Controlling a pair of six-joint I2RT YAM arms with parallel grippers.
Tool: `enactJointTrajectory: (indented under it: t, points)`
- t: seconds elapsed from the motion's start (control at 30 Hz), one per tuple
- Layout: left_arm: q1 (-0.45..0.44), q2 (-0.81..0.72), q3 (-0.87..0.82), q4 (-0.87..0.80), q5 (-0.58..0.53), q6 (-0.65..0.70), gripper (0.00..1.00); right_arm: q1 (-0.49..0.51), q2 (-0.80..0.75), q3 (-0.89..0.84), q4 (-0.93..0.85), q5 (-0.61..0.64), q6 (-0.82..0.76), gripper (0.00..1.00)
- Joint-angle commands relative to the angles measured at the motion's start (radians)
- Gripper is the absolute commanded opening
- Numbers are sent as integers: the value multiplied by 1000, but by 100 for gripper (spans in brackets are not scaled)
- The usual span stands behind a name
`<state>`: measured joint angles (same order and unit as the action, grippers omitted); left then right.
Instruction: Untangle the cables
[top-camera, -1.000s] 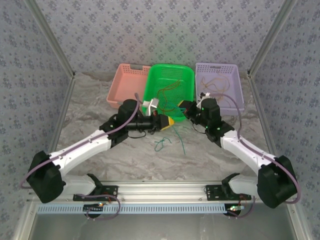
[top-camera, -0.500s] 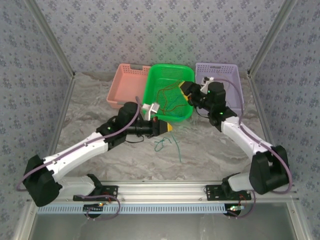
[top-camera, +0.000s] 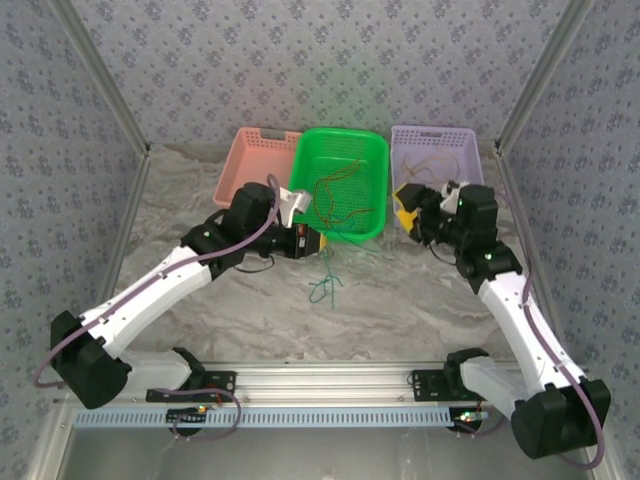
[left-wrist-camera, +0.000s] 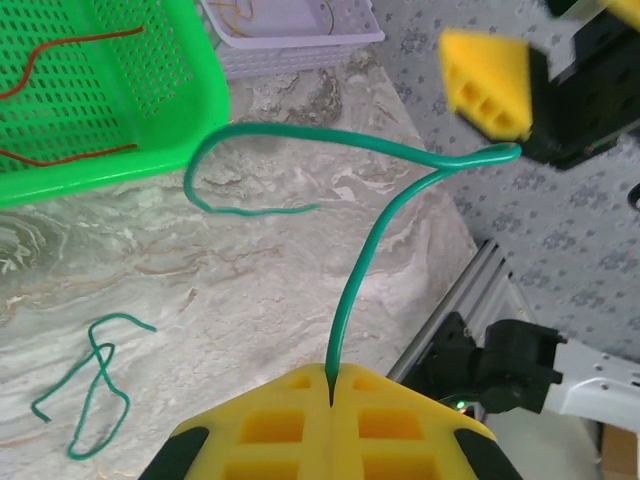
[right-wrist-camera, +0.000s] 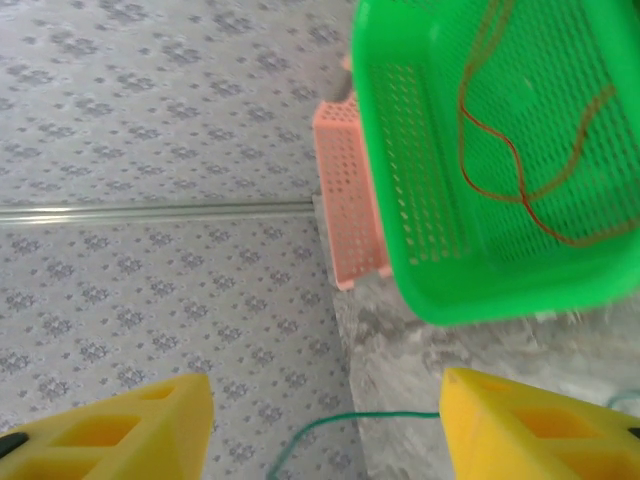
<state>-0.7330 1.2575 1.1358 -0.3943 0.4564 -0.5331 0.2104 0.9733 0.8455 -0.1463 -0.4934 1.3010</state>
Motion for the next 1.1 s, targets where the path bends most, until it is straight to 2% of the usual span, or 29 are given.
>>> enactJointTrajectory:
  t: [0.0, 0.03, 0.07, 0.17, 0.37, 0.47, 0.63, 0.8, 1.07]
  points:
    - [3, 1, 41, -43, 40, 172, 0, 63, -60, -81, 78, -20, 131, 62]
    - [0, 2, 48, -64, 33, 208, 0, 79, -59, -75, 89, -30, 120, 62]
    - [-8, 5, 66, -105, -1, 243, 0, 96, -57, -36, 28, -28, 65, 62]
    - [-15, 14, 104, -193, -58, 307, 0, 170, -50, 117, -238, 86, -213, 59]
    - [-21, 16, 109, -237, -65, 356, 0, 304, 104, 312, -489, 182, -799, 47]
    - [-22, 23, 113, -248, -68, 366, 0, 402, 156, 383, -532, 288, -987, 46]
    - [-24, 31, 115, -253, -66, 375, 0, 462, 277, 478, -624, 383, -1164, 45]
    - [-24, 44, 125, -268, -65, 387, 0, 481, 333, 536, -651, 321, -1242, 44]
    - [-27, 54, 133, -269, -61, 389, 0, 475, 416, 575, -670, 258, -1260, 43]
